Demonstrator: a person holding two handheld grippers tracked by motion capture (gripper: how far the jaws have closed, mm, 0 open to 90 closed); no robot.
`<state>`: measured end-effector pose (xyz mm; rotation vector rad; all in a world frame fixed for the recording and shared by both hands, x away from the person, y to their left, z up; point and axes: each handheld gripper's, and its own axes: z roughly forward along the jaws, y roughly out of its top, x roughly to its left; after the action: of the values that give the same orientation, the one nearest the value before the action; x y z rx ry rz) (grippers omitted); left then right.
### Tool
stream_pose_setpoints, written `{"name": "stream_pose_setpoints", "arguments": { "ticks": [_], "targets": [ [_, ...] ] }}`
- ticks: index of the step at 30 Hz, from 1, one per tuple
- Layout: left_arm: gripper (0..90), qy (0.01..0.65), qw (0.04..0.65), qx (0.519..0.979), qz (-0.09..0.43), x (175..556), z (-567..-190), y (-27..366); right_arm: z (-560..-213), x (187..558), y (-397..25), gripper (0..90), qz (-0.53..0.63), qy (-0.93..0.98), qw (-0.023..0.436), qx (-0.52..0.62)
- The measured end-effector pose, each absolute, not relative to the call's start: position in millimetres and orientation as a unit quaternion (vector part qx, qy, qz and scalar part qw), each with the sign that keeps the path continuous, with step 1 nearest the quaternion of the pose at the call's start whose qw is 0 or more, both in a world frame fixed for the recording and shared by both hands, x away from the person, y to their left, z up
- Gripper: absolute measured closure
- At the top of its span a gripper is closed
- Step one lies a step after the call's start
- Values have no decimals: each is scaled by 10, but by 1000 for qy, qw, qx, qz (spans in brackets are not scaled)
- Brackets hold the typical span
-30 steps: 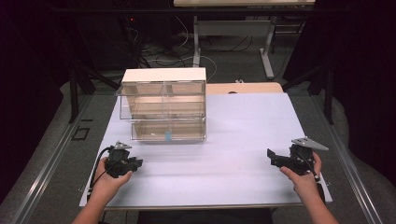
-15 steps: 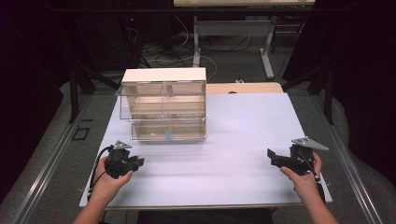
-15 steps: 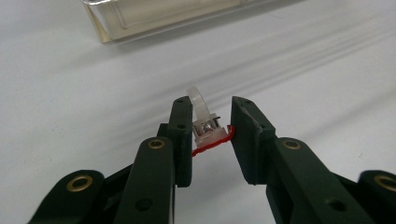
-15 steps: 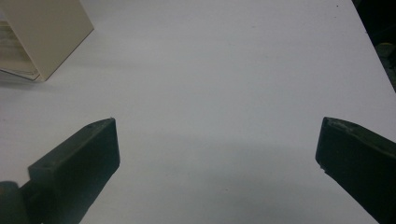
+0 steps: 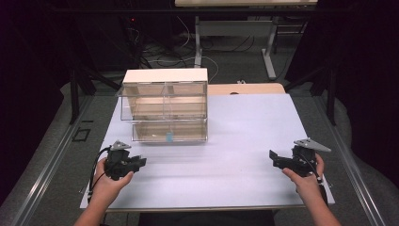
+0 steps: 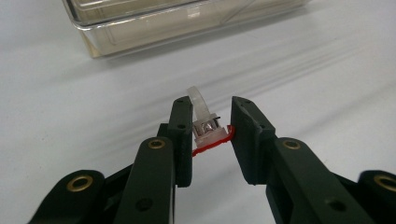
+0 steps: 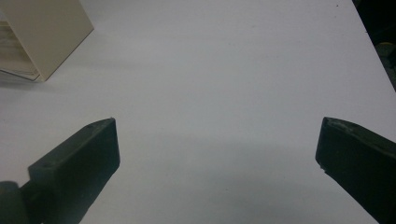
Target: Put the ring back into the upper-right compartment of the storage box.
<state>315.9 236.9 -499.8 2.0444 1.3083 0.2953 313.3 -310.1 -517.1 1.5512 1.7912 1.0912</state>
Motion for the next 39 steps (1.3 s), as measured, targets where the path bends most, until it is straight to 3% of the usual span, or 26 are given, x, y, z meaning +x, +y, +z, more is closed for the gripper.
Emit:
{"name": "stream_pose_setpoints", "arguments": {
  "ticks": [39],
  "targets": [
    [708,477,394,776,124,3068,-4773,2163,-5165,3161,-3038,0,411,670,260,561]
  ]
}}
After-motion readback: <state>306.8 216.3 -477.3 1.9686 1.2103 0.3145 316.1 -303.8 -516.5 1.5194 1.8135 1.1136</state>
